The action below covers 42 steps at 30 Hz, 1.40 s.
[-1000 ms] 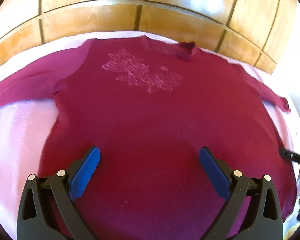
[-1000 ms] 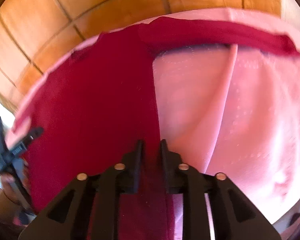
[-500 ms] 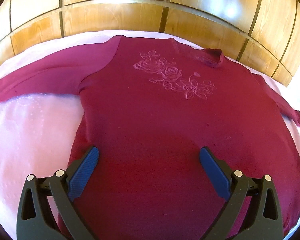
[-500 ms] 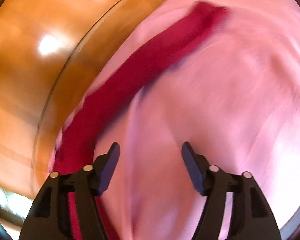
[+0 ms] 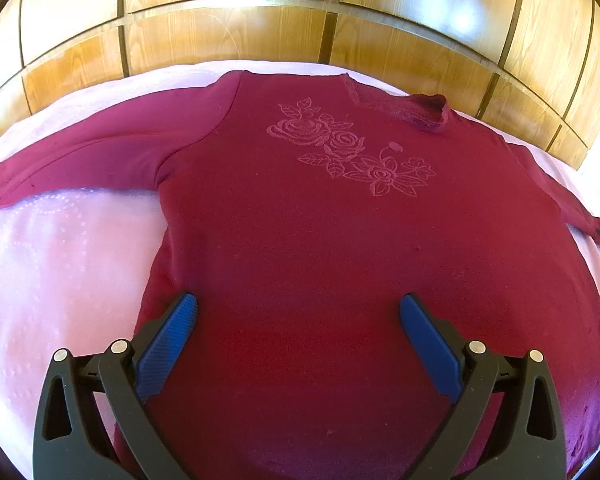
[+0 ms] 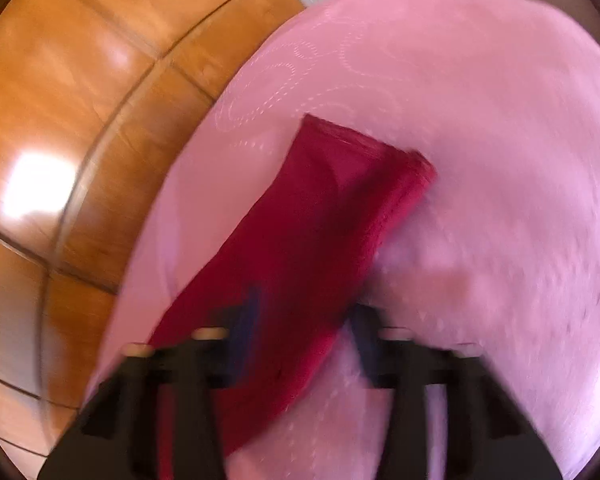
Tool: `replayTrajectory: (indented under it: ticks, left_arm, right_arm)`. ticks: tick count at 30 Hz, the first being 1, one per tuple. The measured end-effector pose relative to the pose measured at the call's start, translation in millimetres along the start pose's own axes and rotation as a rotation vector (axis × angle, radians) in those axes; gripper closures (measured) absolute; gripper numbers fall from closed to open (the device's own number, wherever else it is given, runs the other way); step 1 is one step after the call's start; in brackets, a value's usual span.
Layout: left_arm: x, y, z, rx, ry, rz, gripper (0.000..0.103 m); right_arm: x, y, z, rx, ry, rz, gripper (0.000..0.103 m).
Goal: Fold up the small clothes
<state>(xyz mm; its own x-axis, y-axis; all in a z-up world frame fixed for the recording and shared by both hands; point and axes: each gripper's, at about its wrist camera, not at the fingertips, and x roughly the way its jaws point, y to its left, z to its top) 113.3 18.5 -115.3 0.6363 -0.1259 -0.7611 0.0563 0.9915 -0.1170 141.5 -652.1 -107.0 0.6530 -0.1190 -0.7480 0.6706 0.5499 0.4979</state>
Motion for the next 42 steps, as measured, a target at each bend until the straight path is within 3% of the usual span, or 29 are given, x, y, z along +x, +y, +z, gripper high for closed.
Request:
replayTrajectory:
  ticks: [5,9,14,18,23,24,26,27,32,39,42]
  left_arm:
    - [0.0,0.2,0.1,0.0,0.0,-0.001,0.004]
    - [0.1,1.4,0.5,-0.003,0.0,-0.006,0.004]
    - [-0.6,2.7,0.7,-0.014,-0.006,-0.018,0.004]
    - [-1.7,2.5,0.2,-0.018,-0.007,-0.023,0.004]
    - [-3.0,2.8,2.6,-0.019,0.007,-0.034,0.004]
    - [-3.7,3.2,3.5,-0.021,0.009,-0.038,0.004]
    - [-5.8,4.7,6.0,-0.031,0.013,-0.053,0.004]
    - [-8.1,7.2,8.1,-0.047,0.014,-0.069,0.004]
    - [-18.9,17.6,29.2,-0.091,0.002,-0.137,0.004]
    - [5.1,24.3,78.9,-0.157,0.038,-0.172,0.004]
    - [27.4,14.0,99.3,-0.162,0.068,-0.21,0.011]
  right_arm:
    - [-42.3,64.2,-11.9,-0.188,-0.05,0.163,0.098]
    - [-74.9,147.2,-56.3,-0.404,-0.028,0.332,0.098]
    - [-86.3,240.6,-143.5,-0.604,0.068,0.492,0.098]
    - [-76.6,294.4,-223.0,-0.711,0.185,0.564,0.098]
    - [-55.5,337.0,-305.5,-0.872,0.309,0.582,0.097]
    - [-46.6,345.7,-313.5,-0.892,0.326,0.584,0.093]
    - [-44.4,348.9,-327.3,-0.898,0.348,0.592,0.07]
    - [-46.0,348.0,-328.9,-0.889,0.351,0.601,0.046]
    - [-62.2,323.4,-319.3,-0.818,0.334,0.634,0.034]
    - [-75.1,219.3,-277.6,-0.616,0.34,0.581,0.021]
    - [-67.7,182.6,-257.8,-0.507,0.351,0.554,0.016]
